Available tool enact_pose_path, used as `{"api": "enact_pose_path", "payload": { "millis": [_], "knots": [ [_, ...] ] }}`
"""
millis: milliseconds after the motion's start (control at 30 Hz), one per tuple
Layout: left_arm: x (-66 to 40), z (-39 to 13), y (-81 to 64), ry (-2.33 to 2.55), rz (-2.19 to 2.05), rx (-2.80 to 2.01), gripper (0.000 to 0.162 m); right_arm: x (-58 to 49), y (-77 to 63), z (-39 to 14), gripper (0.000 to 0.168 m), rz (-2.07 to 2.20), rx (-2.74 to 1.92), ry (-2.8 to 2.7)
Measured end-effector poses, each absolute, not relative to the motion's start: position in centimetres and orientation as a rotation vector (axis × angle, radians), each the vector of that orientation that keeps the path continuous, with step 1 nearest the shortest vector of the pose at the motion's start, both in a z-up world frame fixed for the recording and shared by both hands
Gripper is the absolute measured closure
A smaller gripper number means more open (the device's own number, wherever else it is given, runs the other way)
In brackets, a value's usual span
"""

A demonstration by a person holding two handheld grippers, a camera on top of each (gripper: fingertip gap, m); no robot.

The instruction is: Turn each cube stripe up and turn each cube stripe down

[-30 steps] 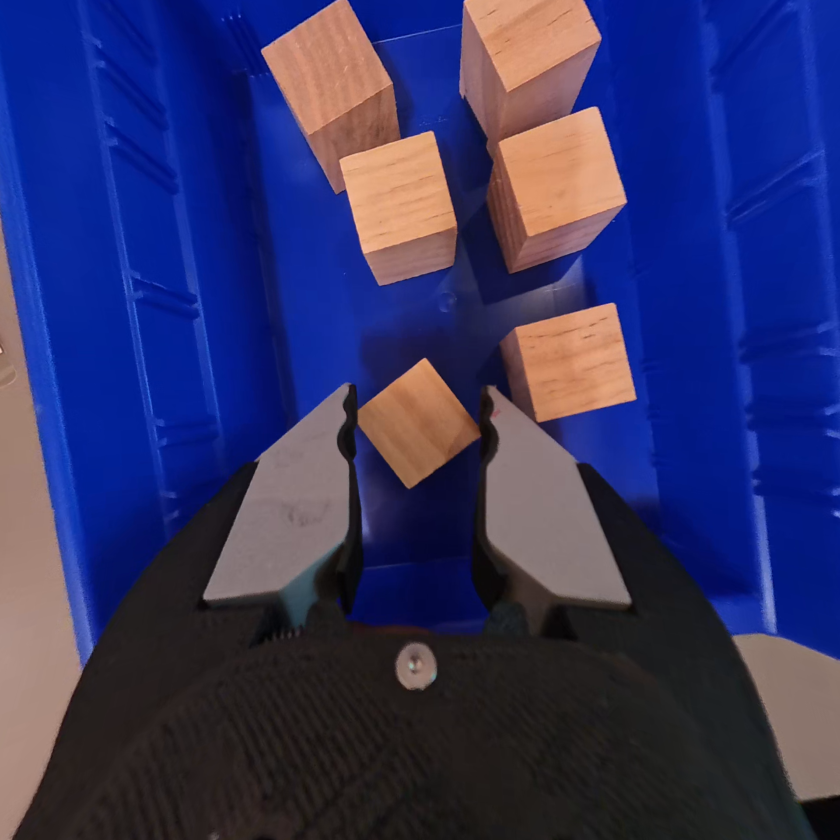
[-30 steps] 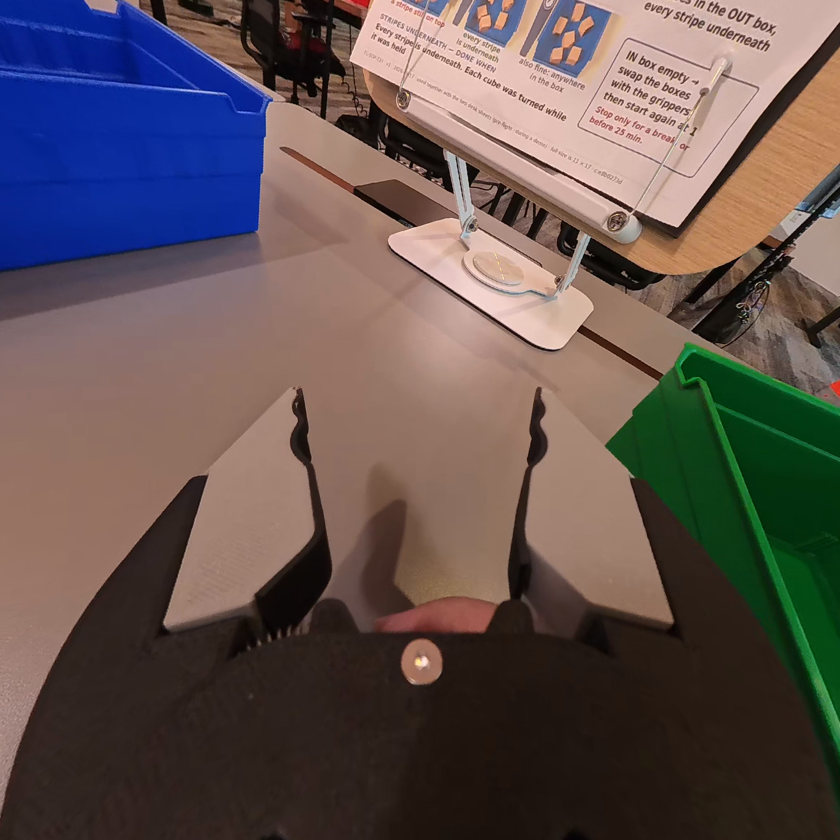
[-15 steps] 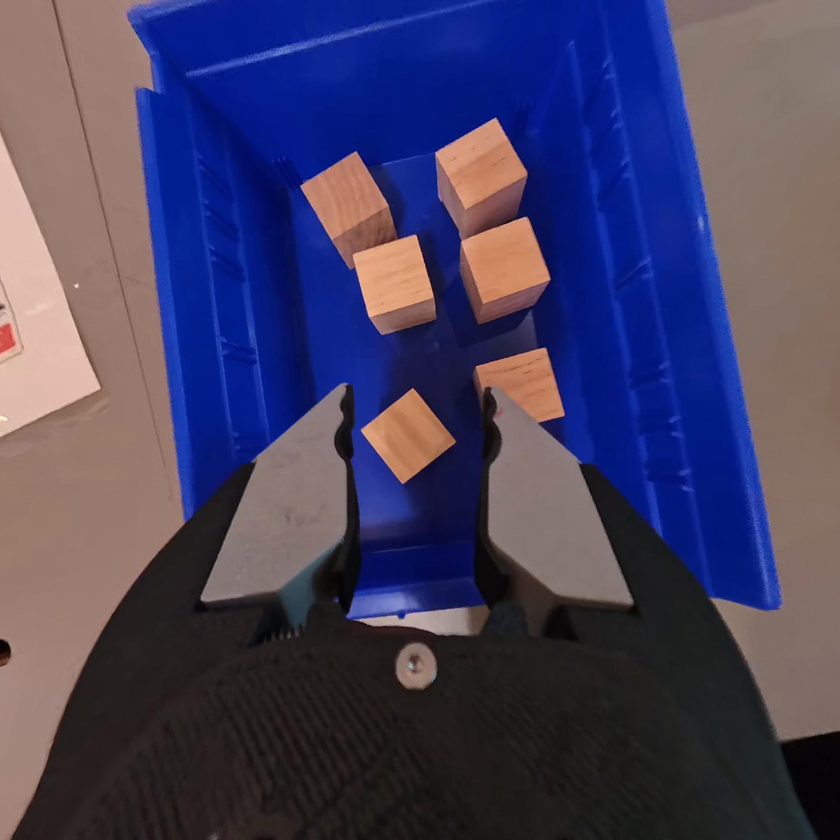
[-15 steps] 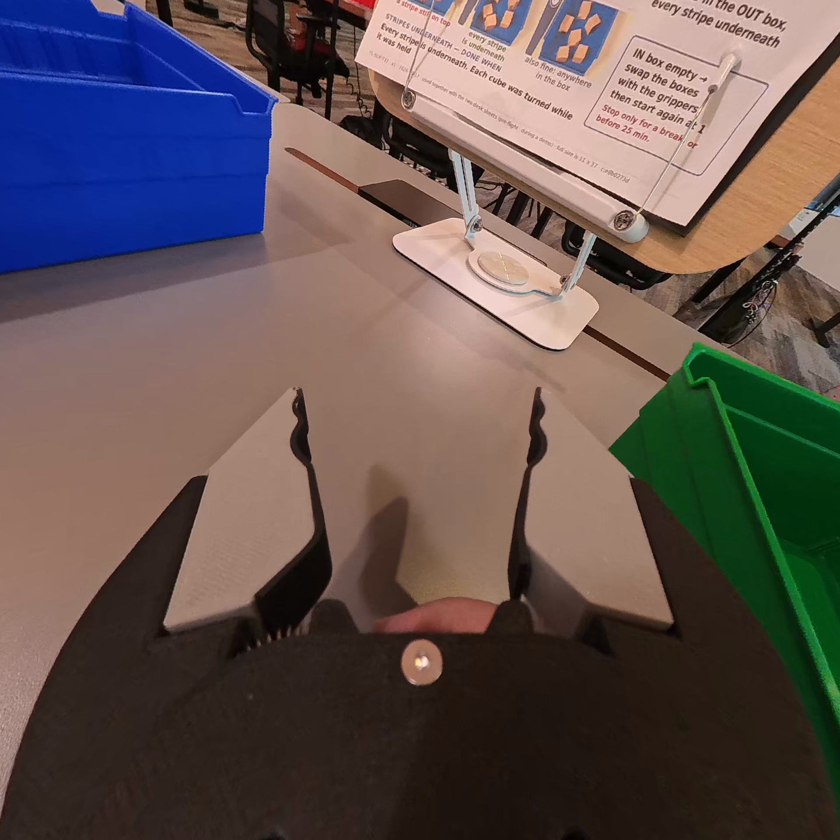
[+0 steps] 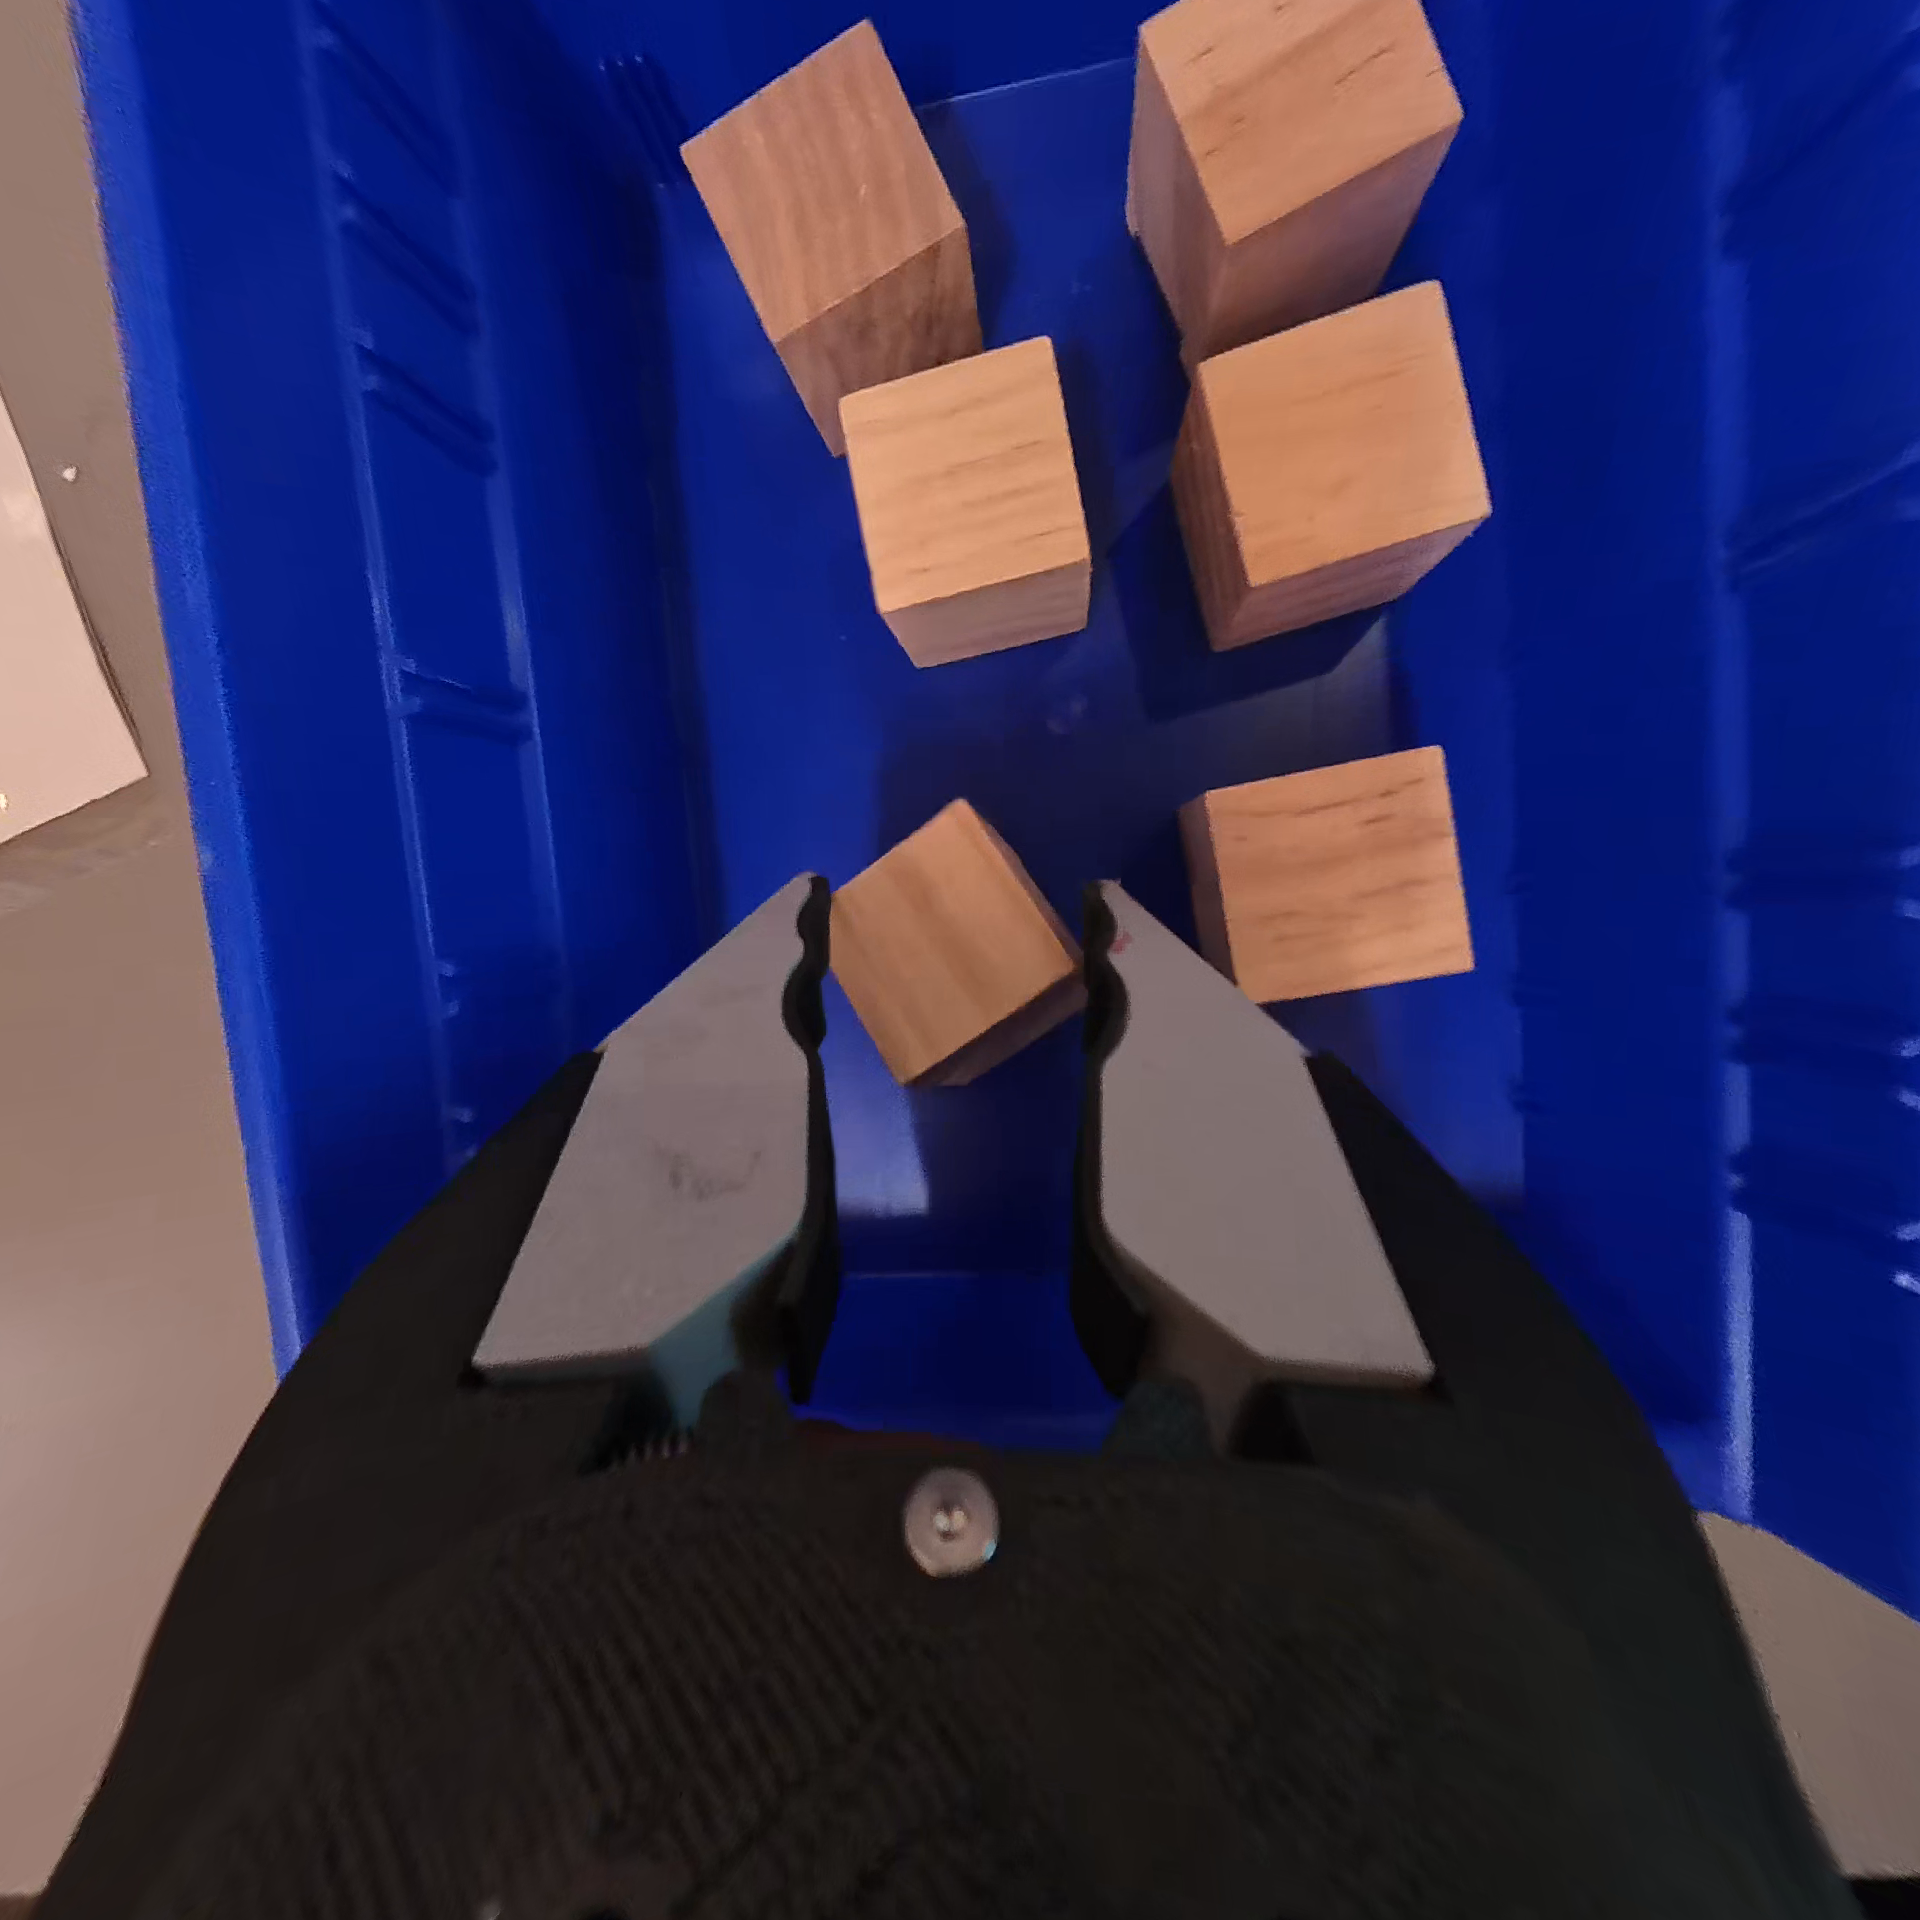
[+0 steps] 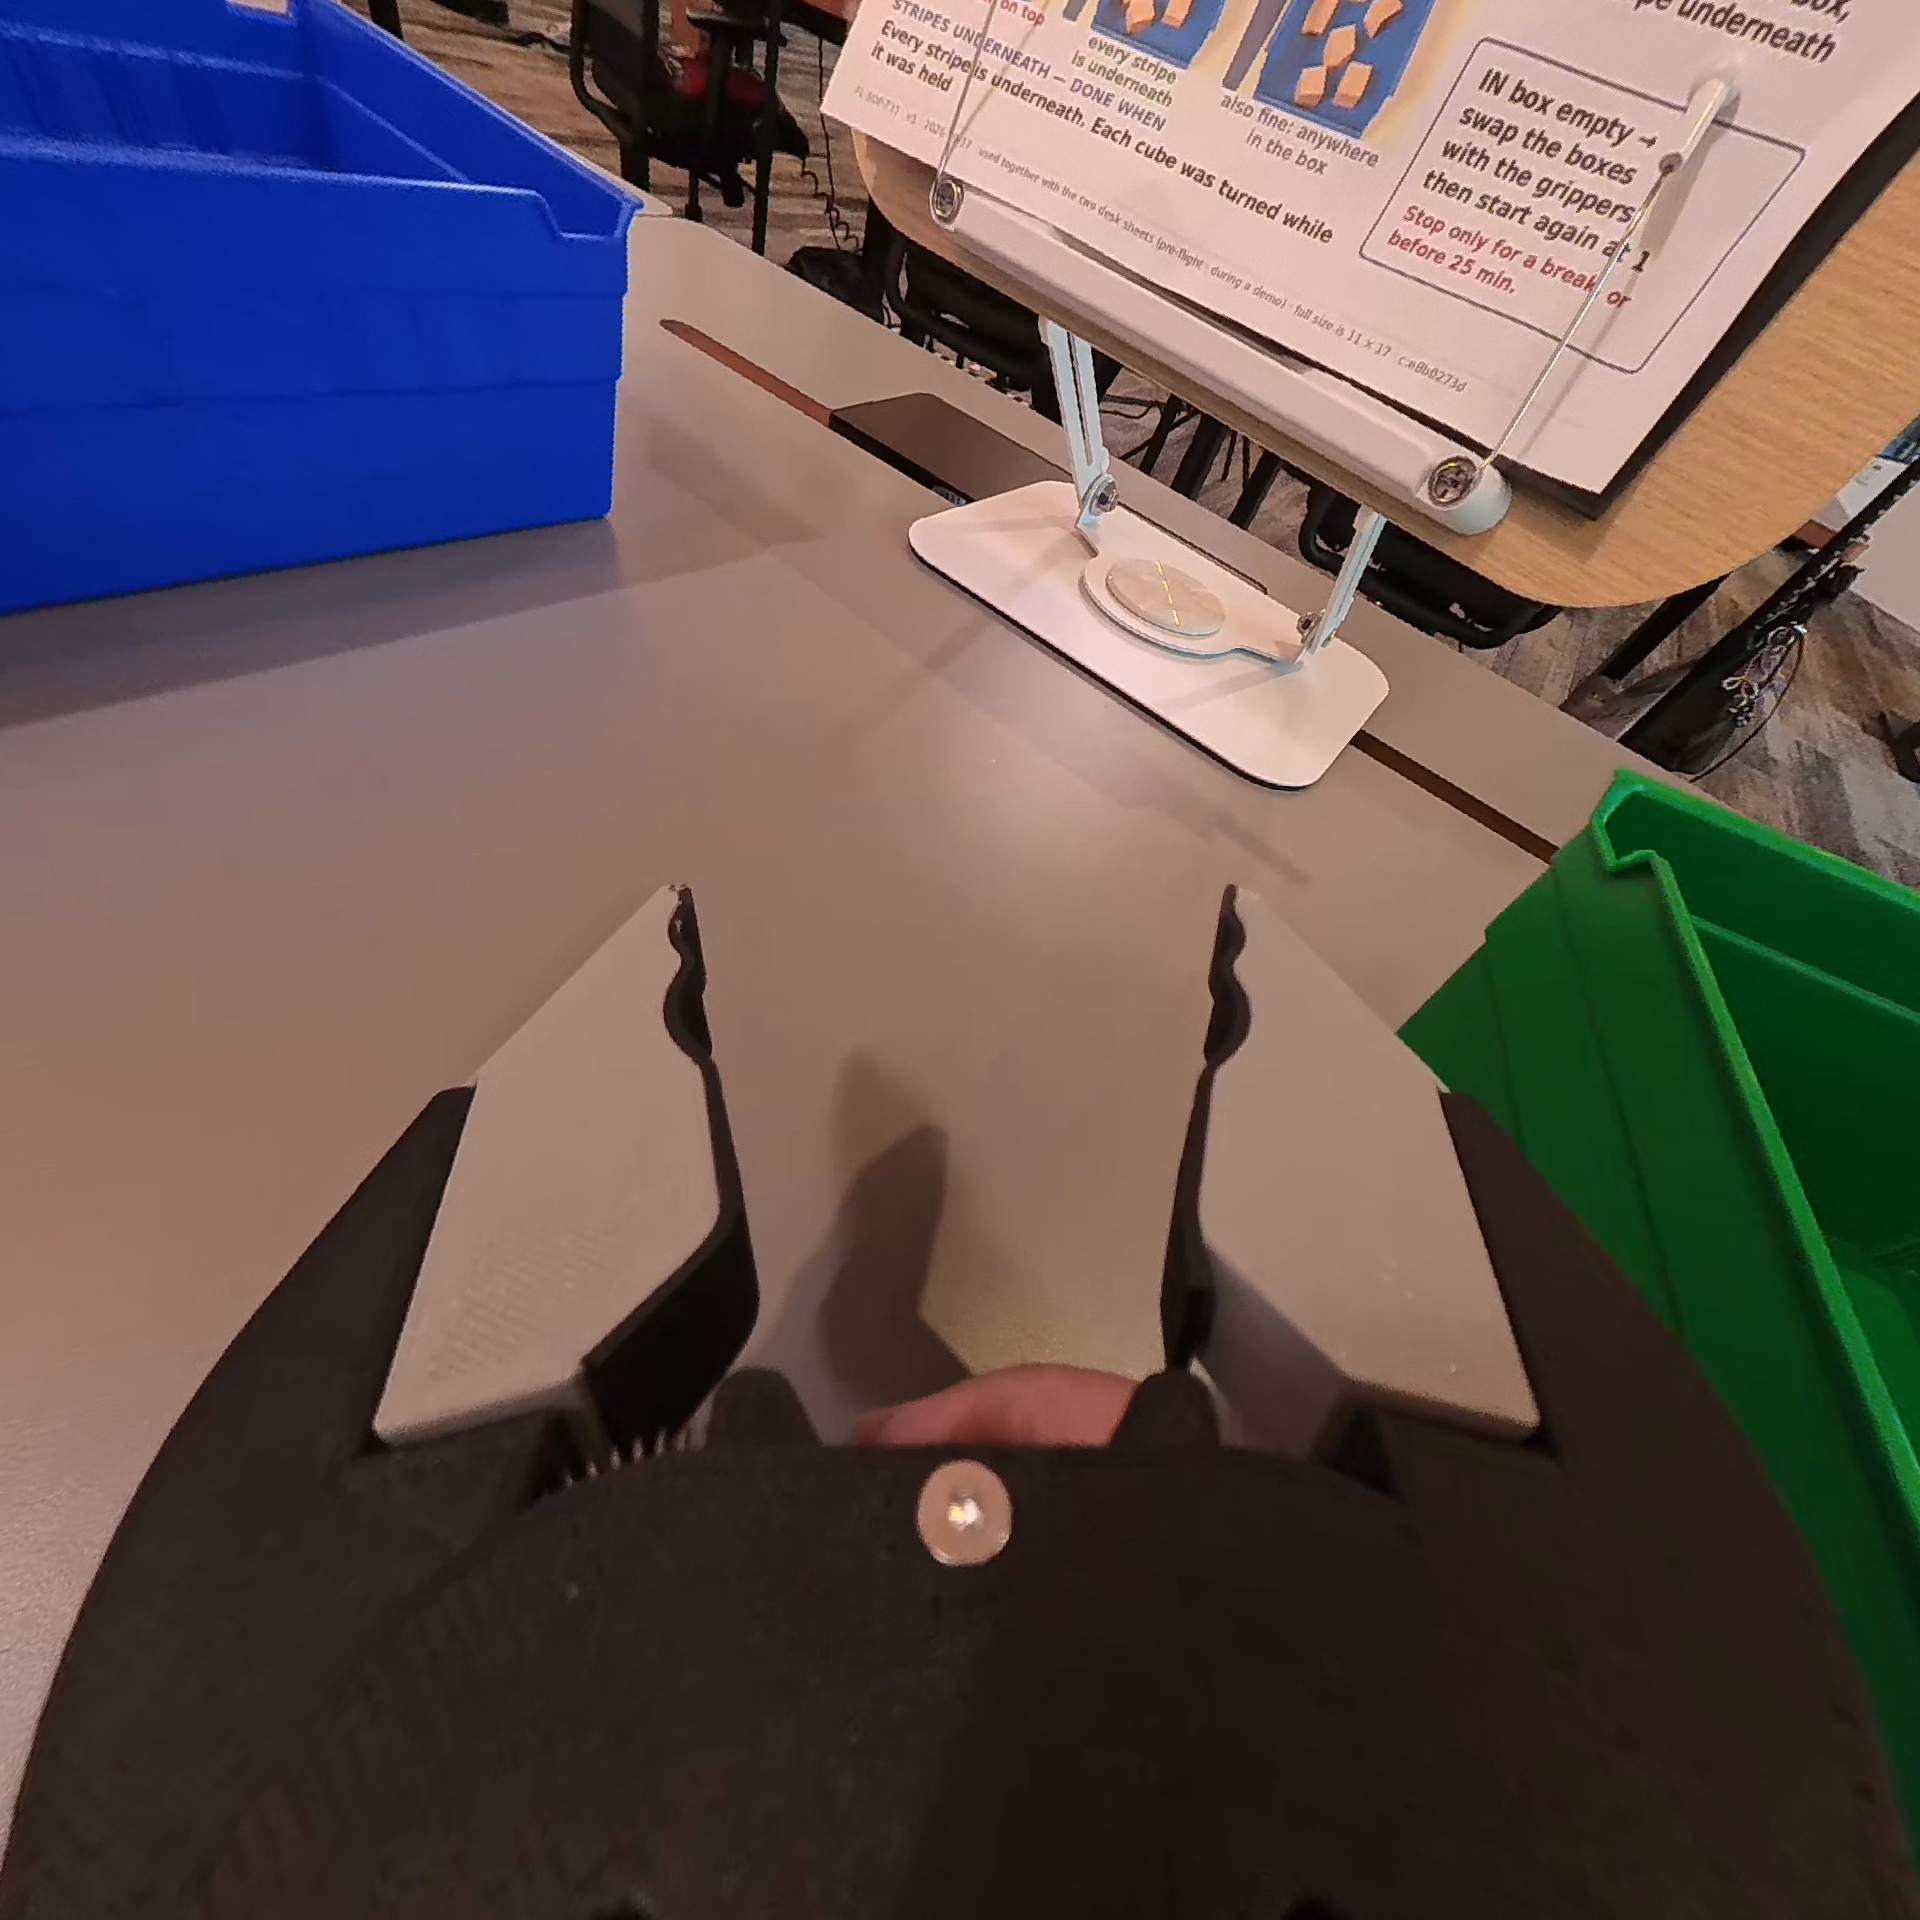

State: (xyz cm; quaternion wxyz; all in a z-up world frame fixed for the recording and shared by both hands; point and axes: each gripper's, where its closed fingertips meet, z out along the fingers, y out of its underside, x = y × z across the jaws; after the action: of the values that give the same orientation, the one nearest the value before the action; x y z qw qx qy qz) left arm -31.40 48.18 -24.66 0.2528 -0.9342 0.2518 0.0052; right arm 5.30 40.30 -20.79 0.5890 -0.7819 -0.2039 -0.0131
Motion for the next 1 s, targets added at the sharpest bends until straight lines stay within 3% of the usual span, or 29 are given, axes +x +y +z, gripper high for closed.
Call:
{"api": "enact_pose_path", "payload": {
  "millis": [433, 533, 633, 867, 1000],
  "knots": [
    [-31.2, -24.5, 47.5, 0.647, 0.004, -2.552, 0.114, 4.9, 40.1, -20.5, 0.073, -0.027, -1.811, -0.49],
    [-31.0, -24.6, 46.8, 0.706, -0.017, -2.564, 0.106, 4.8, 40.0, -20.4, 0.073, -0.026, -1.808, -0.497],
    [-31.6, -24.7, 46.2, 0.819, 0.045, -2.576, 0.112, 4.6, 39.9, -20.2, 0.073, -0.028, -1.799, -0.505],
    [-32.2, -22.7, 46.3, 0.899, 0.055, -2.57, 0.104, 4.3, 39.8, -20.4, 0.074, -0.031, -1.8, -0.528],
    [-32.2, -24.0, 46.7, 0.896, 0.04, -2.608, 0.102, 4.3, 39.8, -20.5, 0.074, -0.032, -1.802, -0.532]
  ]
}}
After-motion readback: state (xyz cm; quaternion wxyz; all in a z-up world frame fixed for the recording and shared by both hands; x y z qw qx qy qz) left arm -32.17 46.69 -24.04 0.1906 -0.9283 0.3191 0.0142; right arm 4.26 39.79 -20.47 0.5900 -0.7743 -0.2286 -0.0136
